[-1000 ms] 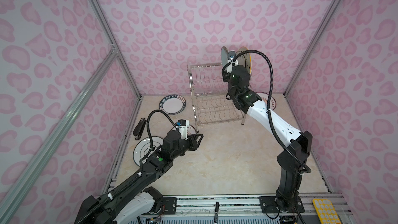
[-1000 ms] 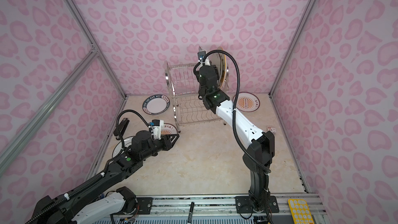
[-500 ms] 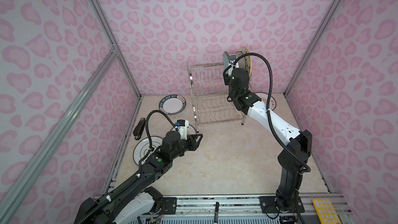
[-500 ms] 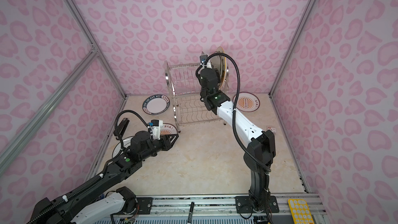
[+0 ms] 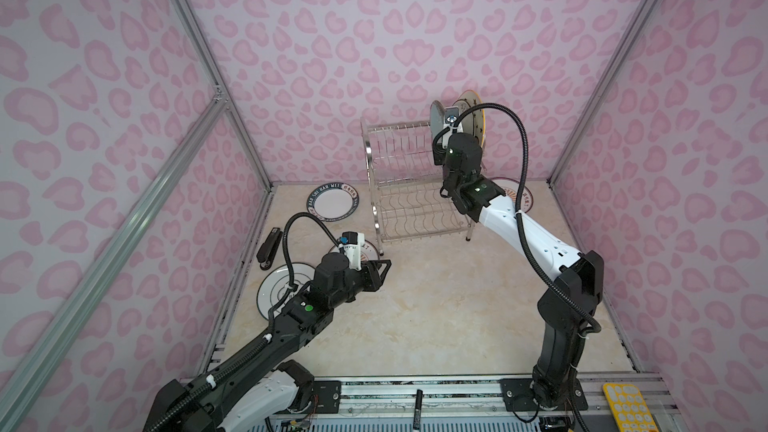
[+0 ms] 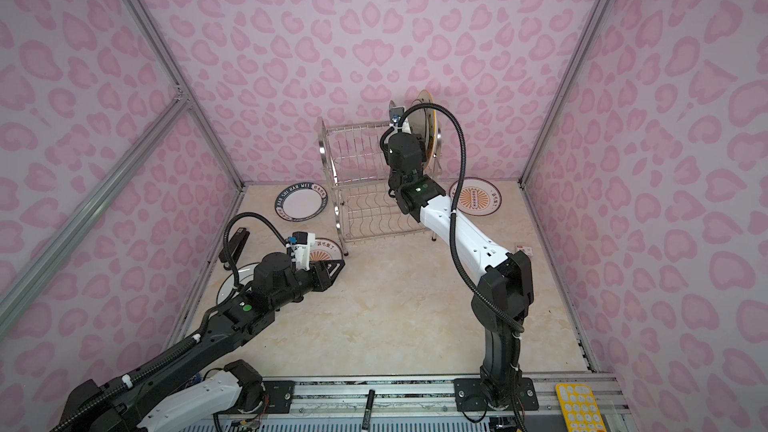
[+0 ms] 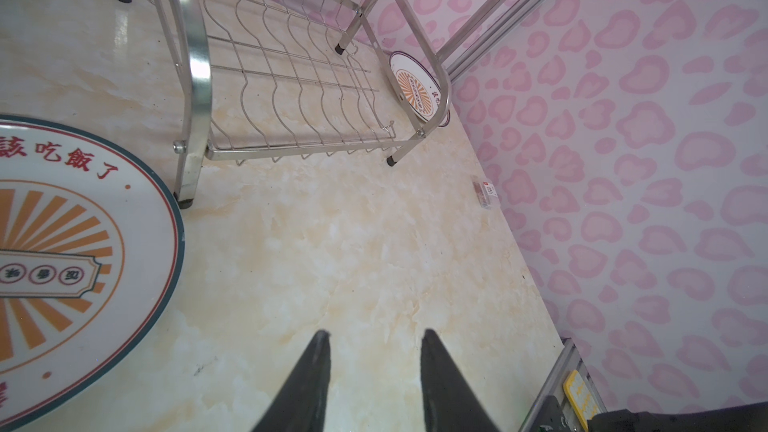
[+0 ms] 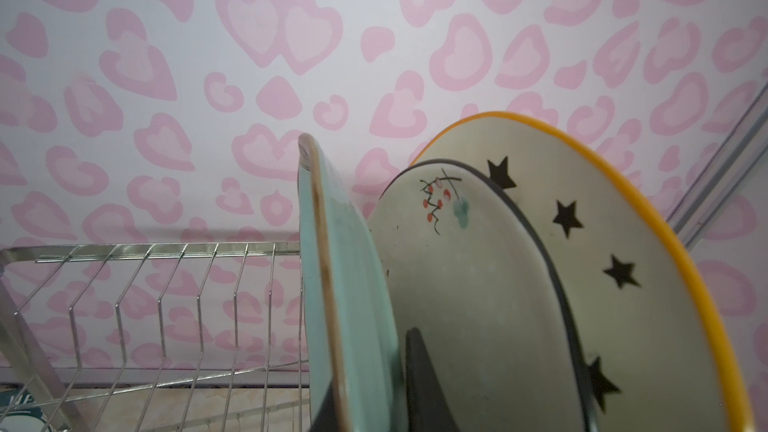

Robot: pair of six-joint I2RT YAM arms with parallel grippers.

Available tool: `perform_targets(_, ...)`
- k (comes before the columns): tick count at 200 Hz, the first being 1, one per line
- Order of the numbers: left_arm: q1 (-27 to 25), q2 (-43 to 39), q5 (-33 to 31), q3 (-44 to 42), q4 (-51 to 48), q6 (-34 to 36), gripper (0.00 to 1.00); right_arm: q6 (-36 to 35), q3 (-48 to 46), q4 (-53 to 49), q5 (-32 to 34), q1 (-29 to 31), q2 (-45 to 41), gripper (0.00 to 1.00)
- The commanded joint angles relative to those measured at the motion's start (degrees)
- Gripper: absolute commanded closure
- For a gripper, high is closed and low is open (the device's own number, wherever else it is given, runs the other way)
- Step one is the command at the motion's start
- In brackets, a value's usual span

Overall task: Load the plates into the dish rack
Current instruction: 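Lower the sunflower plate into the rack slot beside the star plate with the right gripper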

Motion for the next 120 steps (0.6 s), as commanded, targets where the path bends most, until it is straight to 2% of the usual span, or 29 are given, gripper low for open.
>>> perform_targets(1,0.0,0.2,-0.5,0.1,1.0,0.6,0.61,2.5,0.5,2.3,-1.7,-0.4,-0.1,1.00)
perform_targets(28,0.0,0.1,-0.4,0.1,0.9,0.6,0.60,2.6,0.9,1.7,-1.9,-0.5,-0.1,0.92)
perform_targets(71,0.0,0.3,-0.3,0.1,1.1,0.5,0.60,2.4,1.1,1.0,-2.0,-0.5,-0.2,0.73)
perform_targets(120,0.0,0.6,0.0,0.4,1.6,0.5,0.60,1.9,1.2,0.7,-1.8,-0.5,-0.7,0.66)
